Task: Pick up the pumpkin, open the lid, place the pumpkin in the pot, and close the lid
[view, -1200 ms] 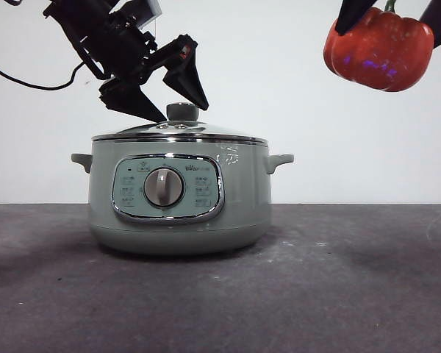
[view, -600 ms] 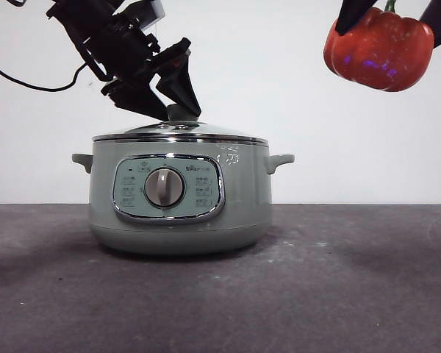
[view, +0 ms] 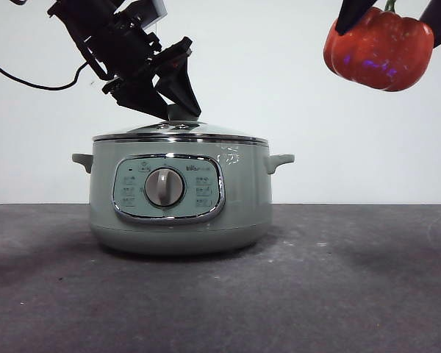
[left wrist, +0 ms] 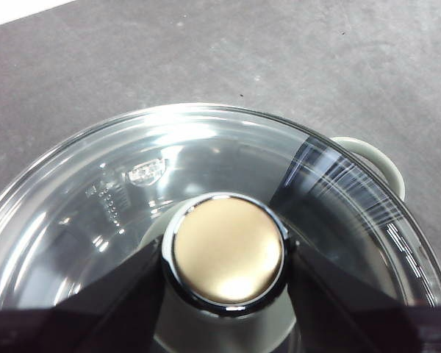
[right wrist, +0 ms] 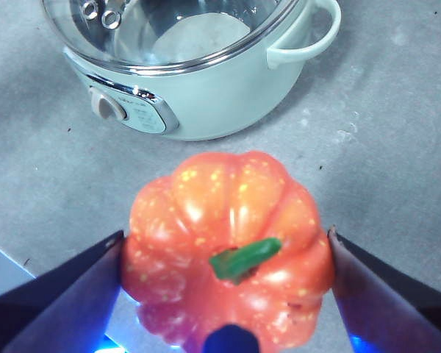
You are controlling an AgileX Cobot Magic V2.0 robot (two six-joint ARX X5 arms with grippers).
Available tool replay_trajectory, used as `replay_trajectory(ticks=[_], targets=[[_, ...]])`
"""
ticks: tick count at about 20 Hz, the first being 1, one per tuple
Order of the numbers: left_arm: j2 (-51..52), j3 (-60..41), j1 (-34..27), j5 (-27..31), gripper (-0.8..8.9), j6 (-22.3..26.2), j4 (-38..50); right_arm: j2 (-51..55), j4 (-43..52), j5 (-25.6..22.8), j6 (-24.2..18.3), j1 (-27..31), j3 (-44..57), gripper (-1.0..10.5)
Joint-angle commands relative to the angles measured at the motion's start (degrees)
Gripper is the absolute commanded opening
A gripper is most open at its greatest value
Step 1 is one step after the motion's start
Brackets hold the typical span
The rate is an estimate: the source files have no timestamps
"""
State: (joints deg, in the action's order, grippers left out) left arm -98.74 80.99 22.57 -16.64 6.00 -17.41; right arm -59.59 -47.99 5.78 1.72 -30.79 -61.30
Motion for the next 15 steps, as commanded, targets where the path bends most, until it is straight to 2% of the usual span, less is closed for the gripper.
replay_trajectory(ticks=[1,8,15], targets=[[2.8,0.1,-0.2,0.1,-0.08,0.0,0.6,0.0,0.4,-0.1,0.3,0.0,0.0,-0.1],[9.9,0.1,-0.6,0.3,-0.08,0.0,-1.3,0.0,4.0,0.1,0.3,0.0,-0.1,-0.1],[25.0,0.2,-3.1,3.3,-0.09,0.0,-13.2,-5.7,13.7,0.3,0.3,-0.1,-2.5,-0.1]])
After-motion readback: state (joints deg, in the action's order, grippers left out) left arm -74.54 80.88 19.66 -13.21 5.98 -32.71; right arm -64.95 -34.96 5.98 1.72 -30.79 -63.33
